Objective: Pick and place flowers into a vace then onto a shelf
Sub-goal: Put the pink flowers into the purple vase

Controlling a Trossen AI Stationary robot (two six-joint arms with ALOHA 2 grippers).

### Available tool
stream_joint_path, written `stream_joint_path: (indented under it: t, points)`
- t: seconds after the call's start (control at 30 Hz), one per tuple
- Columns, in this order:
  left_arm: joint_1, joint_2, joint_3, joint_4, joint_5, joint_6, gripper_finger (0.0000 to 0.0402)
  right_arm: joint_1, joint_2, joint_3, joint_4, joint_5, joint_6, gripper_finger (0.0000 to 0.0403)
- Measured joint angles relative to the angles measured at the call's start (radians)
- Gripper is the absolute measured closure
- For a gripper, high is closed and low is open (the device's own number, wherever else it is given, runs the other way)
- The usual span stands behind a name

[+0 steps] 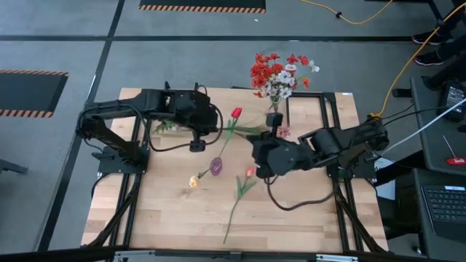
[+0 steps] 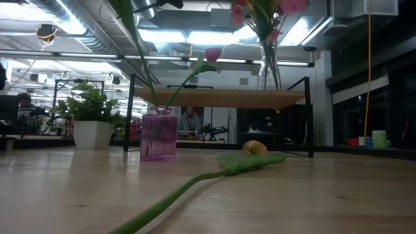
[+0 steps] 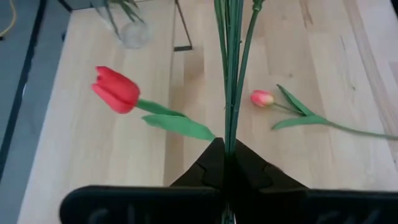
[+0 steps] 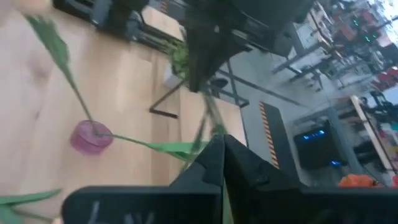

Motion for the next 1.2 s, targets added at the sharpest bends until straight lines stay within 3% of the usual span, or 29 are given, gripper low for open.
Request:
stream_joint_path:
  t: [0.13, 0.27, 0.43, 0.63, 0.83, 1.0, 1.2]
  points:
    - [0.031, -0.007, 0.000, 0.001, 0.022, 0.030, 0.0398, 0.035, -0.034, -0.046, -0.016, -0.022, 0.057, 0.0399]
    - [0.072, -0.009, 0.000, 0.043, 0.113, 0.066, 0.0398, 0.084, -0.084, -0.181, 0.005, -0.021, 0.137, 0.0401]
    - [0.109, -0.009, 0.000, 0.103, 0.178, 0.092, 0.0398, 0.157, -0.187, -0.405, 0.165, -0.022, 0.178, 0.0401]
    - [0.113, -0.014, -0.031, 0.167, 0.245, 0.098, 0.0398, 0.225, -0.367, -0.754, 0.480, -0.018, 0.185, 0.0401]
    - [0.107, -0.128, -0.255, 0.375, 0.294, 0.051, 0.0398, 0.263, -0.498, -1.058, 0.746, -0.025, 0.212, 0.0402]
    - [0.081, -0.278, -0.491, 0.601, 0.294, 0.014, 0.0398, 0.264, -0.560, -1.227, 0.865, -0.047, 0.263, 0.0402]
    - [0.074, -0.438, -0.742, 0.944, 0.297, 0.009, 0.0398, 0.264, -0.576, -1.383, 1.126, -0.050, 0.192, 0.0402]
